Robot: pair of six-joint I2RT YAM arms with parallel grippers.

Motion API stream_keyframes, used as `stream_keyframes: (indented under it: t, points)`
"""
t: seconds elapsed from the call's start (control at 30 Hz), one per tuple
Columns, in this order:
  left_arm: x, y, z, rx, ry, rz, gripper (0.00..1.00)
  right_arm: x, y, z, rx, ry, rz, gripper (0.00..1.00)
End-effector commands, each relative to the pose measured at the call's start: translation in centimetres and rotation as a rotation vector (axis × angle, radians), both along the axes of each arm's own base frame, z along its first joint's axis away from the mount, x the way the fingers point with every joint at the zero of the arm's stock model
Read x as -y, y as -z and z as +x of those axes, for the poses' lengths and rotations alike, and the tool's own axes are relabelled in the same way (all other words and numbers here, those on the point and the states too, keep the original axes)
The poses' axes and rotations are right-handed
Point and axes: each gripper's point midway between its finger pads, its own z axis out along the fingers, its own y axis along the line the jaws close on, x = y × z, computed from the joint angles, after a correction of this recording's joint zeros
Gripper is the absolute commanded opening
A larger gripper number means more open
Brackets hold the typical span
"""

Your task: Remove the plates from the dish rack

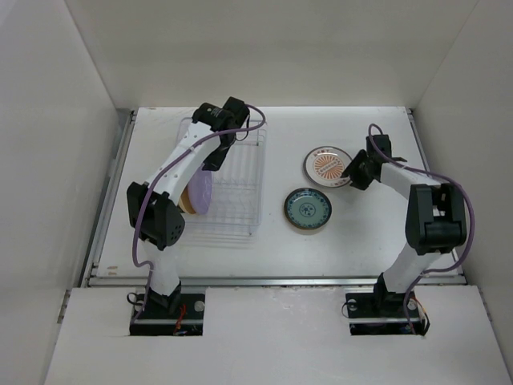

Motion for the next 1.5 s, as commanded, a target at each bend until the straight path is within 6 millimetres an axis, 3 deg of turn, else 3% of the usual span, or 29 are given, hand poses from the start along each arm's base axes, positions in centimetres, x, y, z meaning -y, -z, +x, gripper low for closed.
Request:
stream_keyframes:
  t: [0.0,0.17,0.3,0.53,0.57,0.6,0.73,0.83,0.97,1.03,1.13,1.17,1.27,1.4,1.47]
  points:
    - [0.1,-2.3,-0.3,0.060,0.009,-0.010,0.52,-0.2,-4.4,1.2,0.116,-0.046,-0.016,0.52]
    - [0.3,-1.7,-0.6,0.029,0.024,-0.014,0.52,-0.2,-6.1,0.8,0.148,-0.068,-0.049,0.52]
    - [-0.6,0.2,-0.7,-0.027,0.008,0.069,0.42,-0.3,-7.5,0.3,0.177,-0.081,-0.047,0.52]
    - [-2.3,2.5,-1.1,-0.073,-0.049,0.113,0.17,-1.8,-9.2,-0.4,0.211,-0.136,-0.048,0.52]
    - [-2.7,2.7,-1.2,-0.081,-0.058,0.117,0.12,-1.8,-9.5,-0.4,0.220,-0.136,-0.048,0.52]
    - [-3.0,3.0,-1.1,-0.084,-0.078,0.117,0.00,-2.2,-9.5,-0.5,0.221,-0.152,-0.053,0.52]
    - [-2.0,0.8,-0.7,-0.018,-0.081,0.027,0.00,-2.4,-10.0,-0.9,0.233,-0.187,-0.075,0.52]
    - [-0.5,-2.8,0.2,0.106,-0.092,-0.113,0.00,-4.4,-12.1,-0.8,0.296,-0.287,-0.047,0.52]
    - [1.1,-7.0,1.1,0.265,-0.072,-0.253,0.00,-8.5,-14.5,-1.6,0.396,-0.503,0.006,0.55]
    - [1.0,-9.6,1.5,0.353,-0.073,-0.265,0.00,-10.9,-16.3,-2.2,0.451,-0.600,0.045,0.57]
    - [1.4,-12.5,1.6,0.444,-0.047,-0.252,0.00,-13.1,-17.3,-2.9,0.494,-0.695,0.104,0.62]
    - [1.4,-12.8,1.7,0.452,-0.047,-0.256,0.00,-15.1,-18.3,-3.8,0.530,-0.775,0.160,0.64]
    - [1.9,-13.0,1.6,0.454,-0.034,-0.290,0.00,-18.3,-19.1,-4.8,0.558,-0.885,0.260,0.70]
    - [3.4,-13.1,1.6,0.443,0.005,-0.374,0.00,-22.0,-20.5,-5.6,0.596,-0.988,0.332,0.75]
    - [4.4,-11.8,1.3,0.385,0.032,-0.410,0.00,-22.7,-21.4,-5.6,0.607,-0.992,0.365,0.78]
